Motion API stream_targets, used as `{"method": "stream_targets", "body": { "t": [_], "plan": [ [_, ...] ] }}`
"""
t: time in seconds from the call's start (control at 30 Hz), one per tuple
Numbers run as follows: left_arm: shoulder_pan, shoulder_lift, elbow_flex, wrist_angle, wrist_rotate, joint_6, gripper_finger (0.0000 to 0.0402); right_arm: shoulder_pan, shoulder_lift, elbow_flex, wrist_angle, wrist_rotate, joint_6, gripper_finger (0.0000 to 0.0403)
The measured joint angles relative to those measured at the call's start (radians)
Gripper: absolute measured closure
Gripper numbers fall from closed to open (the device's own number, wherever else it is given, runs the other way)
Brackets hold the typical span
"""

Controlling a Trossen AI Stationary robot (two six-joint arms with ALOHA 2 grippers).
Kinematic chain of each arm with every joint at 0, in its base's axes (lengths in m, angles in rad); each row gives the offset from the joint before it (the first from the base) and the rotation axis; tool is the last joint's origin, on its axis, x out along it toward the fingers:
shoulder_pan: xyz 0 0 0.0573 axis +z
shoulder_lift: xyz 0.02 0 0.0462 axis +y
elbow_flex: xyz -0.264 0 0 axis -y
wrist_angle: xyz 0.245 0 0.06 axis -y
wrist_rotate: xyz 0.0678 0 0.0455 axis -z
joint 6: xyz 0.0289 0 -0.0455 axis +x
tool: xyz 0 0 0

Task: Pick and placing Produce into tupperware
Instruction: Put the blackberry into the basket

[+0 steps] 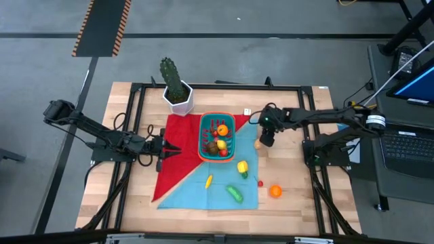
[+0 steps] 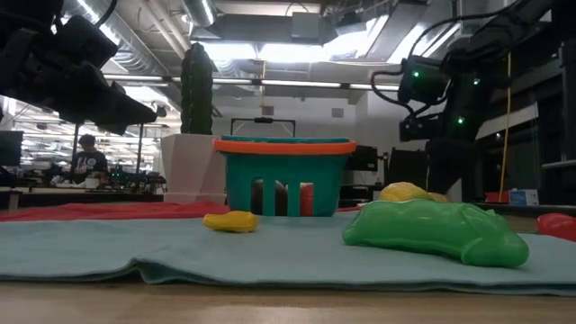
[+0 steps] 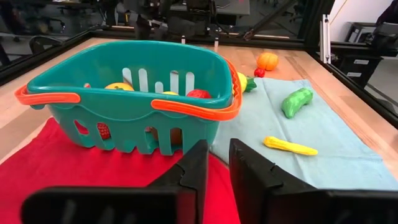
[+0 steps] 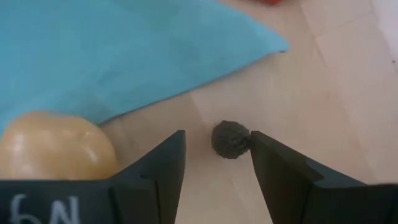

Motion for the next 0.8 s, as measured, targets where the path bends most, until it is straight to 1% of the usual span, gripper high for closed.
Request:
{"method": "stream_targets", "body": {
  "t": [0.4, 0.8],
  "plan": [
    [0.0, 0.0, 0.0, 0.0, 0.0, 0.0, 0.0319, -0.014, 0.093, -0.002, 0.031, -0.009, -0.003, 0.0222],
    [0.0, 0.0, 0.0, 0.0, 0.0, 0.0, 0.0299, -0.014, 0.1, -0.003, 0.076, -0.02, 0.002, 0.0222]
  ]
}}
